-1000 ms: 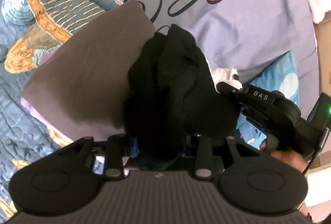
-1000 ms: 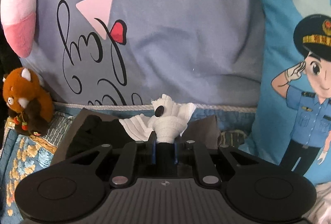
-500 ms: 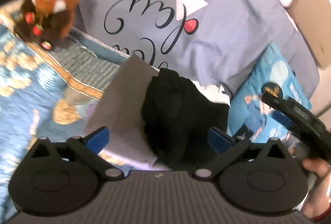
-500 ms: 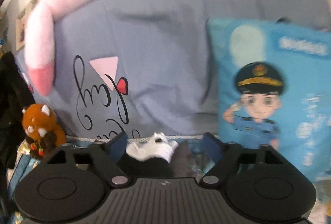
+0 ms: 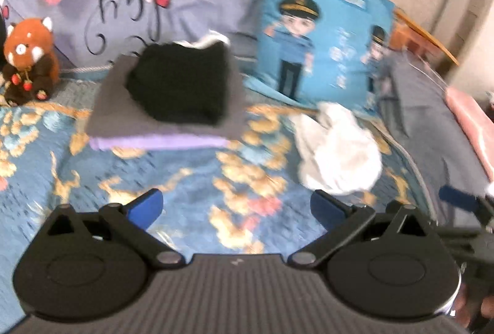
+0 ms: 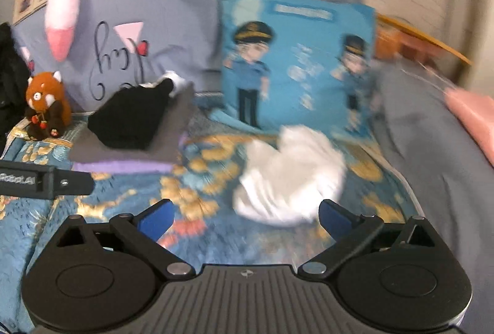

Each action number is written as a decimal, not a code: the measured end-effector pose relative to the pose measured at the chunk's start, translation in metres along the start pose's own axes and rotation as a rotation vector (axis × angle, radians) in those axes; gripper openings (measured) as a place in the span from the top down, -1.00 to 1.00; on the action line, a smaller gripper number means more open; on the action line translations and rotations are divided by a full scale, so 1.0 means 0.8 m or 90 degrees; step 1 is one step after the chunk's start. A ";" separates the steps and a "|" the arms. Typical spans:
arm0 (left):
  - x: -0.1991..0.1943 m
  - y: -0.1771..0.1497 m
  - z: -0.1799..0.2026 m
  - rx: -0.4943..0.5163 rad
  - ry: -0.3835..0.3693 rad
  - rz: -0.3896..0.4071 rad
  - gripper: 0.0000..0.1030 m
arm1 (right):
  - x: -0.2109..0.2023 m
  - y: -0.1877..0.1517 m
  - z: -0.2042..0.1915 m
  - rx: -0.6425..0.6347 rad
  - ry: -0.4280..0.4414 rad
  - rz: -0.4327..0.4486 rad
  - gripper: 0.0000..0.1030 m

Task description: Fold clothes

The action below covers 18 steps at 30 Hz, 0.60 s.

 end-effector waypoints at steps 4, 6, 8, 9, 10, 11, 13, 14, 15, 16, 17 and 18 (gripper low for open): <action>-0.032 -0.034 0.030 0.001 0.016 0.001 -0.99 | -0.047 -0.028 0.016 0.042 -0.004 -0.005 -1.00; -0.050 -0.044 0.036 0.006 0.030 0.009 -0.99 | -0.064 -0.035 0.015 0.043 -0.019 -0.003 -1.00; -0.070 -0.051 0.039 0.012 0.043 0.020 -0.99 | -0.080 -0.042 0.011 0.041 -0.025 0.011 -1.00; -0.080 -0.054 0.040 0.014 0.051 0.026 -0.99 | -0.087 -0.045 0.009 0.042 -0.019 0.021 -1.00; -0.088 -0.057 0.040 0.018 0.059 0.031 -0.99 | -0.093 -0.049 0.007 0.045 -0.008 0.030 -1.00; -0.096 -0.059 0.040 0.023 0.069 0.036 -0.99 | -0.098 -0.052 0.006 0.051 0.002 0.038 -1.00; -0.109 -0.063 0.040 0.033 0.079 0.045 -0.99 | -0.106 -0.057 0.004 0.067 0.021 0.047 -1.00; -0.115 -0.065 0.040 0.034 0.084 0.049 -0.99 | -0.109 -0.059 0.003 0.071 0.026 0.047 -1.00; -0.121 -0.067 0.039 0.036 0.088 0.053 -0.99 | -0.111 -0.060 0.001 0.072 0.028 0.047 -1.00; -0.126 -0.068 0.038 0.036 0.090 0.057 -0.99 | -0.113 -0.061 -0.001 0.070 0.029 0.048 -1.00; -0.131 -0.069 0.038 0.036 0.090 0.062 -0.99 | -0.116 -0.062 -0.004 0.066 0.027 0.050 -1.00; -0.136 -0.071 0.037 0.037 0.089 0.067 -0.99 | -0.119 -0.063 -0.006 0.062 0.025 0.051 -1.00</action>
Point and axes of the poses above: each gripper's, at about its wrist camera, not at the fingertips, and x roughly the way its jaws point, z to its right, y to its top, the point moved 1 cm from there along x, roughly the way its jaws point, and after that the axes turned 4 degrees about y, right-handed, at the moved point
